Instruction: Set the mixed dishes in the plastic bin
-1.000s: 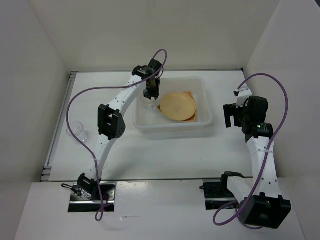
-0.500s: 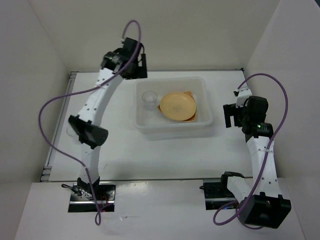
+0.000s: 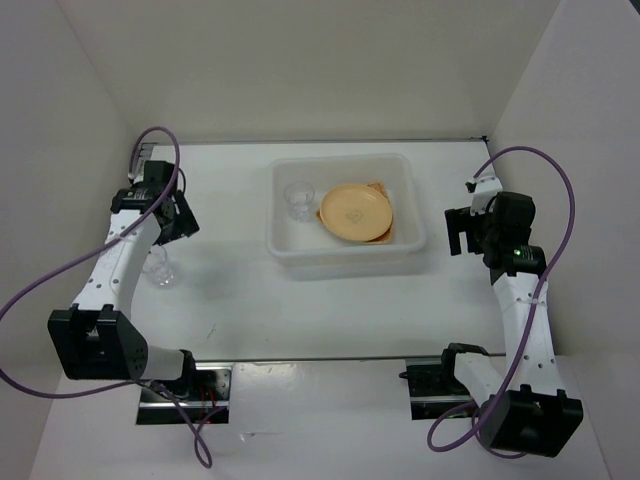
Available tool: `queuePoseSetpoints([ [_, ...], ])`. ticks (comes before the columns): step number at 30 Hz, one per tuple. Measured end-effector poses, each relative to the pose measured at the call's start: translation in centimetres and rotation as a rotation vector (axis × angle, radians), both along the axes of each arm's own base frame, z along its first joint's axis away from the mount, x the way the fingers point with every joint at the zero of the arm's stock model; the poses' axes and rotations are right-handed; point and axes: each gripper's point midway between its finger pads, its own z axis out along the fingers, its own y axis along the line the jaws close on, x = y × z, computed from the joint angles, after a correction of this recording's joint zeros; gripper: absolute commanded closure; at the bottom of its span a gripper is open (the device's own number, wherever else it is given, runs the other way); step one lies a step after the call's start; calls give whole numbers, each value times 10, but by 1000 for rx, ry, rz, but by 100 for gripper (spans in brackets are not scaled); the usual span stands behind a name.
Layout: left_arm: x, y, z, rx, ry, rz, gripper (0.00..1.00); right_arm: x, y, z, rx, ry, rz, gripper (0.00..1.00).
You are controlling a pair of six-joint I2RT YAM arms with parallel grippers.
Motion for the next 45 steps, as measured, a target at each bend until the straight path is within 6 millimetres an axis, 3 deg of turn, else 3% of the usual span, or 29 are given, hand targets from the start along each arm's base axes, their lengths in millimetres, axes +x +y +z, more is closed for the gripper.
queuePoseSetpoints([
  [4, -10, 17, -30, -55, 43, 66, 1, 0, 0, 0, 0, 0, 1, 2],
  [9, 2, 35, -49, -111, 33, 122, 1, -2, 1, 1, 0, -6, 1, 2],
  [19, 31, 32, -106, -200, 107, 82, 3, -3, 1, 3, -2, -15, 1, 2],
  [22, 30, 28, -115, -218, 124, 63, 22, -3, 1, 4, -2, -19, 1, 2],
  [23, 32, 28, -117, -221, 125, 57, 42, -3, 1, 4, -3, -20, 0, 2],
  [26, 34, 26, -120, -228, 128, 34, 75, -4, -1, 4, -3, -20, -4, 2],
  [27, 35, 26, -120, -230, 128, 27, 96, -4, -1, 4, -3, -20, -4, 2],
  [30, 37, 25, -117, -235, 117, 20, 100, -4, -1, 4, -3, -20, -4, 2],
  [34, 48, 20, -92, -264, 47, 17, 100, -4, -1, 3, -2, -19, -4, 2],
  [38, 88, 2, -18, -373, -189, -7, 100, -4, 0, 3, -2, -17, -4, 2],
  [42, 114, -45, 46, -578, -432, -147, 100, -4, 0, 3, -2, -17, -4, 2],
  [45, 120, -106, 73, -681, -466, -340, 97, -4, -1, 3, -2, -17, -4, 2],
])
